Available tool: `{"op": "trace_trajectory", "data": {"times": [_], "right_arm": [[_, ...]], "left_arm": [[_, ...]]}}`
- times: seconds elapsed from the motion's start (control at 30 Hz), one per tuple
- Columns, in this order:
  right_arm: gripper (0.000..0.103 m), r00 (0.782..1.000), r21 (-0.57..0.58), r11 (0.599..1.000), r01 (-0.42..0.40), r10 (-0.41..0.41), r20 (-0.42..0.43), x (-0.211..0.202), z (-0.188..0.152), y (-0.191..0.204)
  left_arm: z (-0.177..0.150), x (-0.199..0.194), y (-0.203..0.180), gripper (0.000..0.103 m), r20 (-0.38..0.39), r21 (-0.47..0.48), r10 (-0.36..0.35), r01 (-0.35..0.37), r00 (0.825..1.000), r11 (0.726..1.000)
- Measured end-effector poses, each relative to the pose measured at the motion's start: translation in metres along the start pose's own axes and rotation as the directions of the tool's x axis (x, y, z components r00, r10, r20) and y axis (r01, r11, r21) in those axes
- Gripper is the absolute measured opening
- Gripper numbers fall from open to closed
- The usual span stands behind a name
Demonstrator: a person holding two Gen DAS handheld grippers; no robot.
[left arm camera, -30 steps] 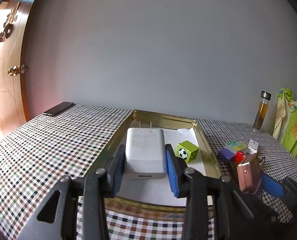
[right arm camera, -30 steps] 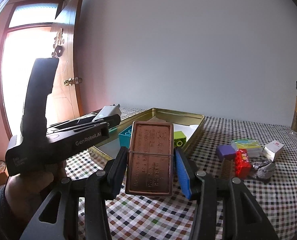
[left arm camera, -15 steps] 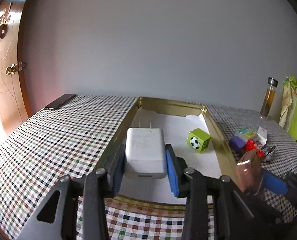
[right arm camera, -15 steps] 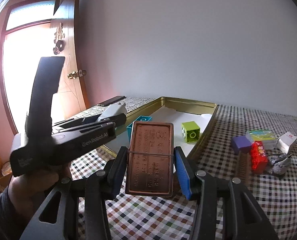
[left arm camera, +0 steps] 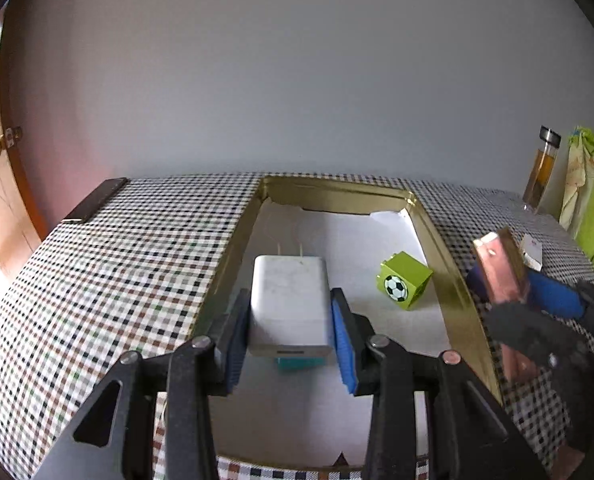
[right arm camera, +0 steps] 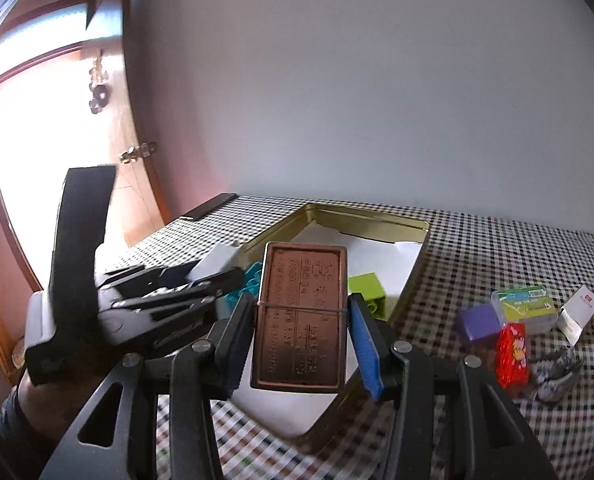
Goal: Organize rigid objects
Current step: 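Lower the white charger and wooden box into the tin and open both tools, then grasp the brown comb with the left tool while the right tool grasps the grey sequined pouch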
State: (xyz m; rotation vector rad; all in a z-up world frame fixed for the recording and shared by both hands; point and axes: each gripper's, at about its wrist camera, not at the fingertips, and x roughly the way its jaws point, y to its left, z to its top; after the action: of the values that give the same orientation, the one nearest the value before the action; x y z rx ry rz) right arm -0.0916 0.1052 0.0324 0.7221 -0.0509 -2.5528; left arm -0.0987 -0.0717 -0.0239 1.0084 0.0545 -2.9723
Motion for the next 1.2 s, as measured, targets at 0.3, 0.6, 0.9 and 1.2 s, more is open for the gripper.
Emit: {"op": "trace_trajectory", "data": {"times": [0.3, 0.6, 0.9, 1.2], "right_arm": [[0.049, 0.998, 0.021, 0.999, 0.034, -0.033, -0.060, 0.036, 0.014, -0.014], [0.050, 0.994, 0.048, 0.997, 0.062, -0.058, -0.090, 0.064, 0.019, -0.029], [0.058, 0.994, 0.044, 0.996, 0.080, -0.077, -0.074, 0.064, 0.021, -0.030], [0.075, 0.996, 0.033, 0.995, 0.091, -0.091, -0.028, 0.019, 0.003, -0.044]], "left_arm": [[0.022, 0.023, -0.016, 0.037, -0.048, 0.057, -0.005, 0.007, 0.999, 0.998], [0.033, 0.047, -0.015, 0.037, -0.100, 0.088, 0.043, -0.035, 0.994, 0.996], [0.037, 0.045, -0.010, 0.079, -0.061, 0.073, 0.134, -0.130, 0.989, 0.989], [0.022, 0.006, -0.034, 0.096, 0.049, 0.074, 0.089, -0.093, 0.995, 0.993]]}}
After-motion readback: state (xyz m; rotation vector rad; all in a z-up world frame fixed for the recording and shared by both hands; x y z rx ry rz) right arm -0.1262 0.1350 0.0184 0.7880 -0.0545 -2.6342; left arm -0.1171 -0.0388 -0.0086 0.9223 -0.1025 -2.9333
